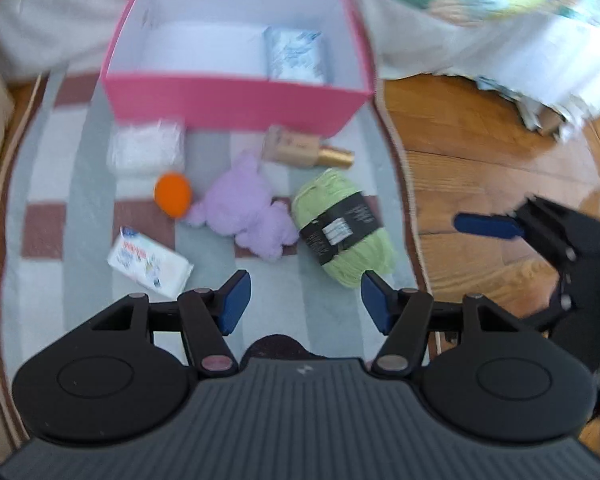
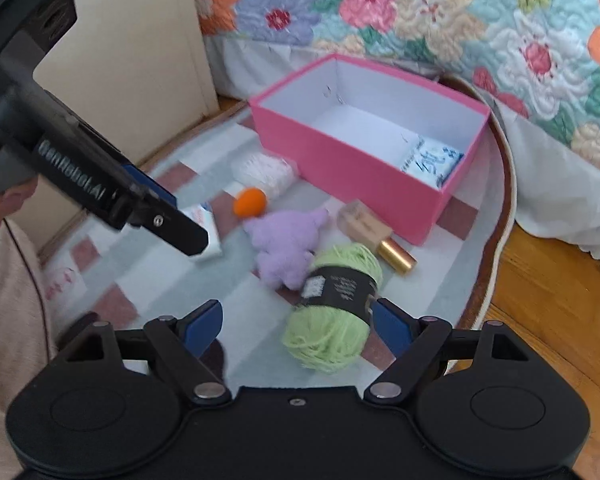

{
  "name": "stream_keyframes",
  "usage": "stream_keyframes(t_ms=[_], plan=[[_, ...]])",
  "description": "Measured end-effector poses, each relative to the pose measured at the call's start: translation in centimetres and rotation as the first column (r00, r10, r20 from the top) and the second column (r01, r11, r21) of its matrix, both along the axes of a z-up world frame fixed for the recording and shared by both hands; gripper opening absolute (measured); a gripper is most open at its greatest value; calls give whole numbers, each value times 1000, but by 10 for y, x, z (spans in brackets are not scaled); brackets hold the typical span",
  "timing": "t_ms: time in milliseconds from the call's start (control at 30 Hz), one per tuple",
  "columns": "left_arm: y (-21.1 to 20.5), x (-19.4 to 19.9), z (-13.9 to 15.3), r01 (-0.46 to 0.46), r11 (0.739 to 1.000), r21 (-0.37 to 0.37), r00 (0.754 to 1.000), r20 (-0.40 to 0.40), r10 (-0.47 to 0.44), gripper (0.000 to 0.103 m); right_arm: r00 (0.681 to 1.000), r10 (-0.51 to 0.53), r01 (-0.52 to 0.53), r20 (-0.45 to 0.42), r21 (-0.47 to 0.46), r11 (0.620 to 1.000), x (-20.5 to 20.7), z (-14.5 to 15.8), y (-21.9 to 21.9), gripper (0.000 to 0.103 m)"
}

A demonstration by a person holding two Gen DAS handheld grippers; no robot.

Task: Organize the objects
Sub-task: 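Move both grippers toward the green yarn ball, then close the left gripper on the yarn ball while the right gripper clamps it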

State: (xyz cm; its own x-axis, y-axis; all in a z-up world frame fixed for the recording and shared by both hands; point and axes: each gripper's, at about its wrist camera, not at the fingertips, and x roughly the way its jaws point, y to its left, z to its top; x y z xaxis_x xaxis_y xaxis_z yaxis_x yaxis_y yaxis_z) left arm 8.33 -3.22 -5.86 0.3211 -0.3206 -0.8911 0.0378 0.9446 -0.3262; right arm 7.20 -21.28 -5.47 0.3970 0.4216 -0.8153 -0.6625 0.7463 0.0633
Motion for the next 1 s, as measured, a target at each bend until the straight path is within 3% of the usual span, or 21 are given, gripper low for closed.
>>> stream_keyframes(t_ms=[133,333,600,733,867,1000], plan=[[3,10,-27,-45,998,-37,998,-36,44,60,1000,-1,1,17,-37,999,8,-23,-2,85],[-5,17,-47,-66,992,-111,998,-26,64,60,999,-23,23,-40,0,1000,21,-56,-6,85],[-28,32,-79,-114,982,-148,993,-41,109,60,996,-13,10,-89,-24,1000,34,-92,-3,85],[-36,40,-99,-148,971,-189,988,-60,139,60,992,-64,59,-106,-58,997,43,-104,2,84],[-39,41,-112,-194,939,-284,981,-75,180,60,983,-110,106,-148,-30,994,44,-114,2,68],[-46,32,-113,-187,937,-296,982,-46,181,58,970,-174,178,-168,9,984,39,-111,-4,56]])
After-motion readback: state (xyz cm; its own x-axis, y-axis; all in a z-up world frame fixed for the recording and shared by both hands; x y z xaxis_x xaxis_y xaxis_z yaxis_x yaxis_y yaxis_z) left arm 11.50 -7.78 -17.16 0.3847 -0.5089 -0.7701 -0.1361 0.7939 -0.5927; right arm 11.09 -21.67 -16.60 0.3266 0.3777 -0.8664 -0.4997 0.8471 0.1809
